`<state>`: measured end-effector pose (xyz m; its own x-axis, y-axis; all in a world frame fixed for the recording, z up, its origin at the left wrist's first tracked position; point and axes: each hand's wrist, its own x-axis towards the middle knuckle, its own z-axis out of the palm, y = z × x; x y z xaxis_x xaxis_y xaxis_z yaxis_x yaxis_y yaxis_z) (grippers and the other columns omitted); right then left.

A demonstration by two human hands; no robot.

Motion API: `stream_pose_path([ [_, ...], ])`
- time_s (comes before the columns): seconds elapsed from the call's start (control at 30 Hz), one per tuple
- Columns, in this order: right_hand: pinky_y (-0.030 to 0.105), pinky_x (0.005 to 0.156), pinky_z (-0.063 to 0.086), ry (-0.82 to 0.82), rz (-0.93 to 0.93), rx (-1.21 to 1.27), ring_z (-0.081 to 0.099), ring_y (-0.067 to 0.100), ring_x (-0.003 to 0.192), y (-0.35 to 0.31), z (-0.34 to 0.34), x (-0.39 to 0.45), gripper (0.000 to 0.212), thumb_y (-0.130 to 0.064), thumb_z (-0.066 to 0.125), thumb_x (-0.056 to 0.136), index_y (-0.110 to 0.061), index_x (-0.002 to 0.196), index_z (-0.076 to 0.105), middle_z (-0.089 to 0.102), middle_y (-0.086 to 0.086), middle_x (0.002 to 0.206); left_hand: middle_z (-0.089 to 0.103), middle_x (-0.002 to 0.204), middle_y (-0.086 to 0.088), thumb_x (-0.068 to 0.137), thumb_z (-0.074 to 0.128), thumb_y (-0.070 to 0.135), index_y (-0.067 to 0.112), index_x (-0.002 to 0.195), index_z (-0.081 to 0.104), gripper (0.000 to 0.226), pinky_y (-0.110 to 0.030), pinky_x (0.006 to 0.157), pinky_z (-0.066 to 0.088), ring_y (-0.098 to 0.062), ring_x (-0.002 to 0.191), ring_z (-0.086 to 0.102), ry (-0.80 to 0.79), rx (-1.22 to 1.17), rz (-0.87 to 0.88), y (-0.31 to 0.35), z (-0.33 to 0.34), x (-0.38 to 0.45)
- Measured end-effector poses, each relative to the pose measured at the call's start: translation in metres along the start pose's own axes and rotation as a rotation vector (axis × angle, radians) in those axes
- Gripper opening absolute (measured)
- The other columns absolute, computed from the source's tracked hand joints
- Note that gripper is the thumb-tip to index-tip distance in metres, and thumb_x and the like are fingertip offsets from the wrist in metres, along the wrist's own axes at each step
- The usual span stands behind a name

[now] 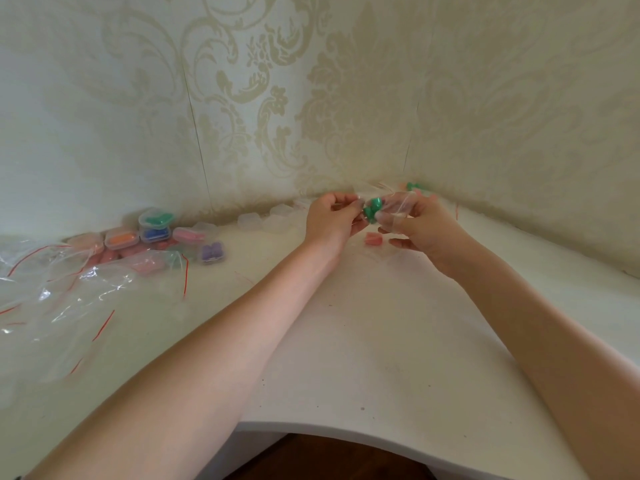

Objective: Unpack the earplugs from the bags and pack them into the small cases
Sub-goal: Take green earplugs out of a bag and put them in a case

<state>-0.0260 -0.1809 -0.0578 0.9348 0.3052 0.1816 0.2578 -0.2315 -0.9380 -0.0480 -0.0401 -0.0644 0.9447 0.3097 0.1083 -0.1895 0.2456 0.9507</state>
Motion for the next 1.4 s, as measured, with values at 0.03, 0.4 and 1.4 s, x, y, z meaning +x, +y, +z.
stream_pose_path([
  [0.03, 0.023, 0.068, 0.054, 0.005, -0.012, -0.011, 0.066, 0.002, 0.075, -0.001, 0.000, 0.000, 0.040, -0.017, 0.068, 0.086, 0.008, 0.115, 0.056, 0.067, -0.016, 0.096, 0.059, 0.084, -0.010, 0.091, 0.057, 0.001, 0.006, 0.085, 0.056, 0.008, -0.022, 0.067, 0.058, -0.014, 0.071, 0.062, 0.014, -0.002, -0.002, 0.000, 0.000, 0.001],
  [0.4, 0.014, 0.054, 0.049, -0.023, -0.073, -0.103, 0.070, 0.009, 0.073, -0.008, 0.008, -0.006, 0.022, -0.018, 0.060, 0.093, -0.004, 0.109, 0.060, 0.069, 0.005, 0.108, 0.056, 0.083, -0.004, 0.089, 0.055, -0.004, 0.014, 0.075, 0.053, 0.023, -0.033, 0.069, 0.060, -0.025, 0.085, 0.065, 0.115, 0.259, 0.276, 0.000, 0.000, -0.005],
  [1.4, 0.031, 0.078, 0.053, -0.157, 0.100, 0.179, 0.061, 0.017, 0.094, -0.017, 0.014, -0.009, 0.006, -0.018, 0.058, 0.092, -0.017, 0.088, 0.062, 0.063, 0.005, 0.113, 0.049, 0.090, -0.007, 0.096, 0.040, -0.001, 0.015, 0.077, 0.041, 0.025, -0.031, 0.059, 0.059, -0.002, 0.041, 0.055, 0.277, 0.208, 0.193, 0.006, -0.004, -0.003],
])
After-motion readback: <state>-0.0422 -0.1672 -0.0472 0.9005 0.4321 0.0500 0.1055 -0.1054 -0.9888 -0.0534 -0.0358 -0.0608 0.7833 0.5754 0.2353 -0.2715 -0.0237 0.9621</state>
